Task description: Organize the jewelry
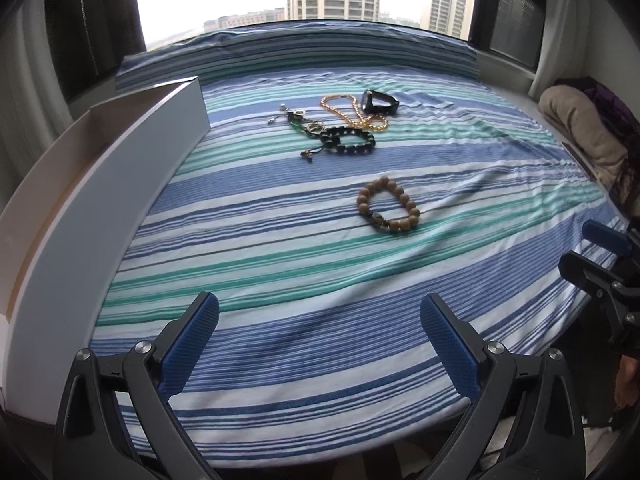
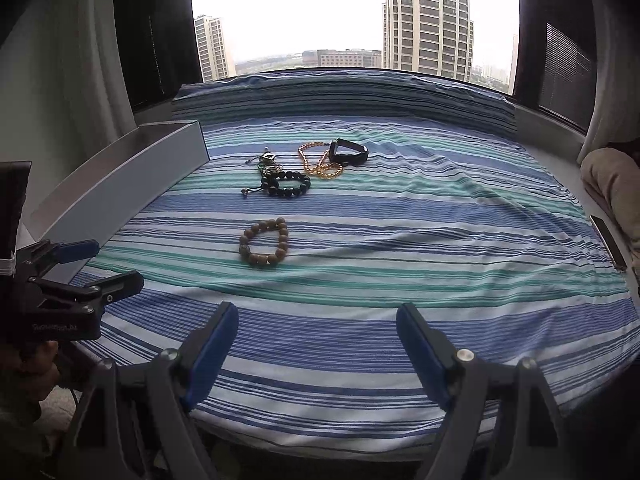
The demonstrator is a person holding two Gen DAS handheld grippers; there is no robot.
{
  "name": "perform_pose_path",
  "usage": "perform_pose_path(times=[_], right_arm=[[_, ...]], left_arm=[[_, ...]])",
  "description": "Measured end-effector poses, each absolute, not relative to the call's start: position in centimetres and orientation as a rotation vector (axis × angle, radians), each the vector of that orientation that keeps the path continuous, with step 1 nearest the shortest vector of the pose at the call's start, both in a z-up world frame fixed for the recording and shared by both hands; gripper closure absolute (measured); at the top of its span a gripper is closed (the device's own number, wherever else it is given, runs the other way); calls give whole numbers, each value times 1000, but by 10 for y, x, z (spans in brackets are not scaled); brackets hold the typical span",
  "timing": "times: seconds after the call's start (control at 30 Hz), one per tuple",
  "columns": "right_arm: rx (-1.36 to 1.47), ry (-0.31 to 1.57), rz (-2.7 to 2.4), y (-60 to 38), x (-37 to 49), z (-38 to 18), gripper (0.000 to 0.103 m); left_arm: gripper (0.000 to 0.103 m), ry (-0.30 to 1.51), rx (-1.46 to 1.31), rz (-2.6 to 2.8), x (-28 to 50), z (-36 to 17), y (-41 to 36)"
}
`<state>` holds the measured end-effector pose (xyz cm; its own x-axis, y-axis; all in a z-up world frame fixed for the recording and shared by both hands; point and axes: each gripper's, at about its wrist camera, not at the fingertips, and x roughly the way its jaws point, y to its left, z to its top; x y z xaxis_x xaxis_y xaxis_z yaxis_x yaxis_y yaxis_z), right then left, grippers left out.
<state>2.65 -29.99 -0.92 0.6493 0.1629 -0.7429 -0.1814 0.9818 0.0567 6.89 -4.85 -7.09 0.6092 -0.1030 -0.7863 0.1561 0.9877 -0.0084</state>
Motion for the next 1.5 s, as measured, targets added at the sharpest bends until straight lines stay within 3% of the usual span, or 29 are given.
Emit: perform_pose_path(times=[0.53,1.13,1.23,1.27,1.3,1.33,1.5], right_arm=[[37,905,181,-314,34,-27,20],[98,933,162,-334,40,-39,20],[106,940,156,-338,41,-42,20],[111,946,156,-339,43,-44,20],[114,952,156,-340,45,-46,20],[116,957,156,-340,48,-47,20],[90,952,163,-337,56,-39,20]], left_arm=[[2,970,68,-138,93,-90,-59],[3,998,172,-210,193,-132,-131],[23,978,214,-264,181,-136,-139],[40,972,212,-281,179,-135,-140],[64,980,200,-305,179,-133,-141],[79,988,188,-313,181,-131,-141],[85,1007,132,-296,185,-127,-126]])
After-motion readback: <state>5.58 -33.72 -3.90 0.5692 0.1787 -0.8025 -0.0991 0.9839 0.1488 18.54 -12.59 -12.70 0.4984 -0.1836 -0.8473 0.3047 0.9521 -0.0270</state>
